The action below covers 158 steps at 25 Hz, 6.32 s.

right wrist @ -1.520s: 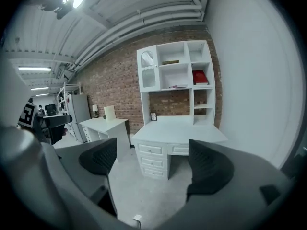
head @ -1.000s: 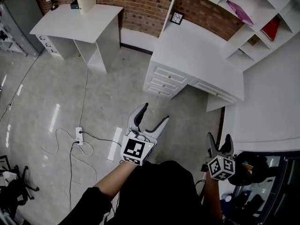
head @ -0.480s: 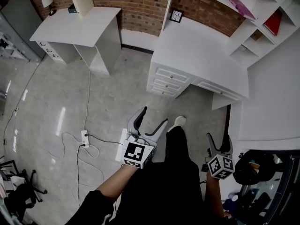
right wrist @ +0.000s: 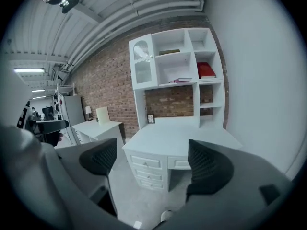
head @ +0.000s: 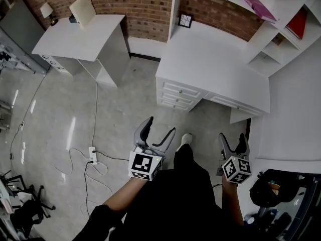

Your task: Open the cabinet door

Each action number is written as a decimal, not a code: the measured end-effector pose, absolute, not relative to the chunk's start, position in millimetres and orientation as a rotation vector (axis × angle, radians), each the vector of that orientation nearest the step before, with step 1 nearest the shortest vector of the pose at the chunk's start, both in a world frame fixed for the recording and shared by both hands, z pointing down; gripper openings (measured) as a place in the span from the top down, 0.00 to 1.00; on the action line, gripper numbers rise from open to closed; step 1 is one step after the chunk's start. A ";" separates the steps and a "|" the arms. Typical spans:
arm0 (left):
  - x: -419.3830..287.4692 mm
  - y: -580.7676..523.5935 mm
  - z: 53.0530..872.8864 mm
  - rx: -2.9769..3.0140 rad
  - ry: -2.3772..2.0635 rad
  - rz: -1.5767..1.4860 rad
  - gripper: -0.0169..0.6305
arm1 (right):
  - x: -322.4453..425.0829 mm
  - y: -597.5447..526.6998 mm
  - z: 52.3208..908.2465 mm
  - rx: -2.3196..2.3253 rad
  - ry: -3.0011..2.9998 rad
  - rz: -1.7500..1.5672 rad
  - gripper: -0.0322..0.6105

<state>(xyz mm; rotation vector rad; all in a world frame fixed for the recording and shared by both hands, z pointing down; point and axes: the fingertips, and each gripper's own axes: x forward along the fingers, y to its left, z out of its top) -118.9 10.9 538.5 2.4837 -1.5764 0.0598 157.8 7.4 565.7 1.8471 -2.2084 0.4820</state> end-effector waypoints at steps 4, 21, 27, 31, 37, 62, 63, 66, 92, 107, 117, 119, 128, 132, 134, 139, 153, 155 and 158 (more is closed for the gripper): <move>-84.0 -47.7 521.5 2.550 -1.538 0.061 0.43 | 189.2 -42.8 566.4 1.878 -2.202 0.457 0.24; 15.0 -205.8 513.9 2.526 -1.561 0.110 0.43 | 285.3 -192.8 606.3 1.815 -2.195 0.633 0.24; 58.6 -248.1 512.5 2.539 -1.533 0.088 0.43 | 311.8 -237.1 613.5 1.755 -2.224 0.644 0.23; 82.3 -276.4 509.2 2.543 -1.548 0.054 0.43 | 328.7 -264.4 619.9 1.718 -2.238 0.638 0.24; 88.4 -300.4 510.4 2.510 -1.571 0.055 0.43 | 338.2 -300.2 623.9 1.669 -2.254 0.623 0.24; 70.0 -394.3 382.3 2.834 -1.493 -0.188 0.43 | 252.9 -339.6 533.4 1.807 -2.389 0.495 0.24; 68.0 -396.6 375.4 2.844 -1.500 -0.196 0.43 | 247.0 -340.6 530.4 1.800 -2.401 0.493 0.24; 63.2 -406.8 353.3 2.872 -1.527 -0.216 0.43 | 227.7 -347.7 517.3 1.766 -2.444 0.456 0.24; 91.2 -545.1 176.5 3.122 -1.540 -0.326 0.43 | 165.5 -417.8 476.4 1.670 -2.540 0.329 0.24; 121.4 -620.0 85.2 3.145 -1.597 -0.436 0.43 | 168.5 -465.7 457.7 1.670 -2.541 0.340 0.24; 109.7 -638.3 78.4 3.054 -1.739 -0.401 0.72 | 167.7 -472.5 464.4 1.642 -2.542 0.378 0.24; 104.4 -641.0 76.8 3.013 -1.749 -0.418 0.81 | 167.1 -470.7 469.0 1.630 -2.528 0.394 0.24; 100.2 -640.4 75.9 2.938 -1.753 -0.458 0.83 | 176.1 -457.1 468.9 1.630 -2.522 0.382 0.24; 98.6 -632.4 75.3 2.949 -1.749 -0.467 0.84 | 182.0 -451.9 469.3 1.636 -2.529 0.384 0.24; 97.0 -624.5 76.7 2.949 -1.727 -0.498 0.84 | 182.2 -447.4 466.9 1.621 -2.554 0.373 0.24; 90.4 -607.4 75.2 2.941 -1.670 -0.568 0.84 | 183.8 -446.6 455.2 1.581 -2.609 0.345 0.27; 91.5 -609.8 76.1 2.925 -1.713 -0.547 0.84 | 167.7 -539.4 421.6 1.479 -2.724 0.291 0.42; 91.9 -610.6 76.2 2.924 -1.712 -0.538 0.84 | 160.5 -555.7 414.4 1.453 -2.737 0.285 0.42; 93.9 -612.5 76.8 2.931 -1.717 -0.510 0.84 | 147.4 -575.7 401.9 1.404 -2.756 0.235 0.42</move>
